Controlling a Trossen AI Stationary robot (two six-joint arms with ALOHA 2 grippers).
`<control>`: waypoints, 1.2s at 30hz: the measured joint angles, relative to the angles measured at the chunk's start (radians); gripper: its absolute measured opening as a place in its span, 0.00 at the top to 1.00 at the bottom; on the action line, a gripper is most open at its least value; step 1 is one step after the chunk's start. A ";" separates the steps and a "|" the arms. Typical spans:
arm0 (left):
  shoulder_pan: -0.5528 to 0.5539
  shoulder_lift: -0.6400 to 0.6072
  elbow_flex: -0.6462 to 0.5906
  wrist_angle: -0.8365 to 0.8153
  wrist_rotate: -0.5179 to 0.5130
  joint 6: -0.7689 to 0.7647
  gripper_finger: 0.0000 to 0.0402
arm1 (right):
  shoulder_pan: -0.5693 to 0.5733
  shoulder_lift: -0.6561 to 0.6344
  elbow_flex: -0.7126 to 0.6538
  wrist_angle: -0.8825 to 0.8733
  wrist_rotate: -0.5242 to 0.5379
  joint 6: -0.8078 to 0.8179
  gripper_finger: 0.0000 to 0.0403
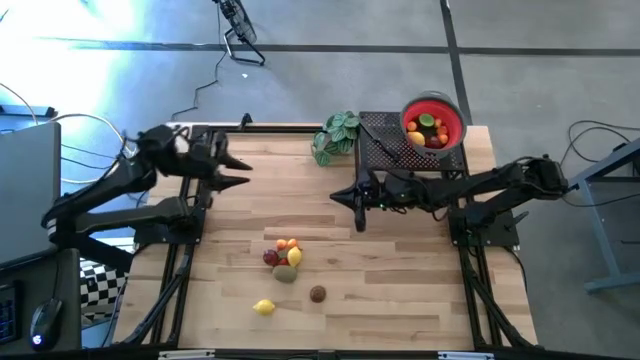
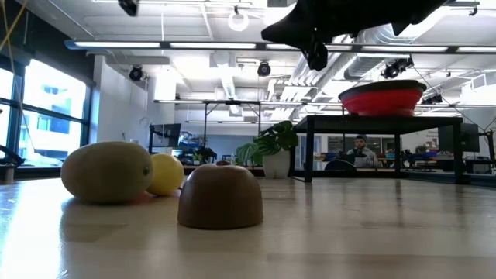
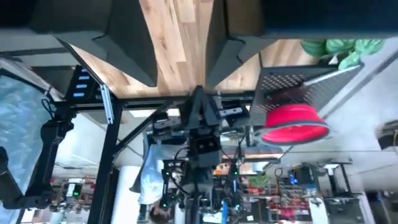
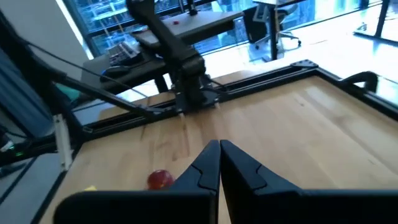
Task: Pick & Place Fruit
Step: Put the red pomegranate into the red strainer bowl
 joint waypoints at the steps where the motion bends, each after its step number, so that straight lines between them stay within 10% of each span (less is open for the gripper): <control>1: 0.000 -0.020 0.000 -0.027 -0.005 -0.004 0.69 | -0.007 0.000 0.000 -0.001 0.000 0.001 0.99; 26: 0.000 -0.112 0.000 -0.332 -0.047 -0.160 0.88 | -0.039 0.000 0.000 -0.001 0.004 0.086 0.99; 36: -0.227 -0.111 -0.260 0.040 -0.145 -0.237 0.98 | -0.039 0.000 0.000 -0.002 0.001 0.085 0.99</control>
